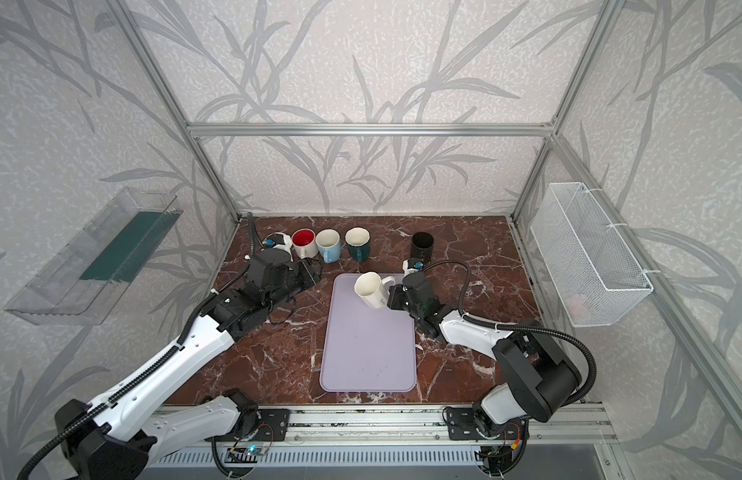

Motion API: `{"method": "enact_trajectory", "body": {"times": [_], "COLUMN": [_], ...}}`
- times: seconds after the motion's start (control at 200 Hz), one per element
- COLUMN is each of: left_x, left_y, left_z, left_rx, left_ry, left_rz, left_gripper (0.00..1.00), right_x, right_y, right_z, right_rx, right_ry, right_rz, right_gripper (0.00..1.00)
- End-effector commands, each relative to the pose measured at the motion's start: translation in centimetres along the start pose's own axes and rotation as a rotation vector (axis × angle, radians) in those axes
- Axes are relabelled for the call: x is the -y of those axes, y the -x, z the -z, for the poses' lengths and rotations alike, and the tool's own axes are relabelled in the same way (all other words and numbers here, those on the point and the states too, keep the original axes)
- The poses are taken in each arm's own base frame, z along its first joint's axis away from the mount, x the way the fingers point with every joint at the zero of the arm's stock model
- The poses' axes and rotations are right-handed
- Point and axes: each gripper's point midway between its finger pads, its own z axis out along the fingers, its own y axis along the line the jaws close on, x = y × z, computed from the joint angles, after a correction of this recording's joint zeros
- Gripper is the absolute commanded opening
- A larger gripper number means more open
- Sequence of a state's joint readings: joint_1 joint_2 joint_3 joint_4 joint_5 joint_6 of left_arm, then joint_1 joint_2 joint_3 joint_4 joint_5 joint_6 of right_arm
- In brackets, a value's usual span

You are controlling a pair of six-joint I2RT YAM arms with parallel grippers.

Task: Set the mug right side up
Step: 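Lower the upright white mug onto the tray with the right gripper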

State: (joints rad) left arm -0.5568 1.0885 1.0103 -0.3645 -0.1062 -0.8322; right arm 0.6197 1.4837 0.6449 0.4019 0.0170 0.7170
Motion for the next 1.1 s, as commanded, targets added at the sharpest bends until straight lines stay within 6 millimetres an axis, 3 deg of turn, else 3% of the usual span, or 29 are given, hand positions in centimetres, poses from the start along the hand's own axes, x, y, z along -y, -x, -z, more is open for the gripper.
{"method": "enact_trajectory", "body": {"times": [0.0, 0.1, 0.465, 0.68, 1.005, 1.095], "left_x": [-0.2, -0.2, -1.1, -1.4, -1.6, -1.5], "left_y": [-0.3, -0.3, -0.4, -0.3, -0.2, -0.2], "left_z": [-0.2, -0.1, 0.8, 1.3, 1.6, 1.6], "left_rx": [0.003, 0.004, 0.016, 0.024, 0.033, 0.031], "left_ry": [0.003, 0.006, 0.028, 0.035, 0.038, 0.036], "left_rz": [0.015, 0.014, 0.01, 0.007, 0.007, 0.003], "left_gripper": [0.45, 0.45, 0.45, 0.45, 0.45, 0.45], "right_x": [-4.4, -5.3, -5.2, -3.9, -3.3, -3.5], "right_y": [4.7, 4.4, 2.9, 0.9, -0.3, -0.4], "right_z": [0.9, 0.0, -1.8, -3.8, -4.6, -4.5], "right_rx": [0.181, 0.178, 0.209, 0.152, 0.123, 0.117], "right_ry": [0.196, 0.264, 0.333, 0.289, 0.277, 0.281], "right_rz": [-0.117, -0.145, -0.185, -0.193, -0.197, -0.189], "right_gripper": [0.0, 0.0, 0.0, 0.0, 0.0, 0.12]}}
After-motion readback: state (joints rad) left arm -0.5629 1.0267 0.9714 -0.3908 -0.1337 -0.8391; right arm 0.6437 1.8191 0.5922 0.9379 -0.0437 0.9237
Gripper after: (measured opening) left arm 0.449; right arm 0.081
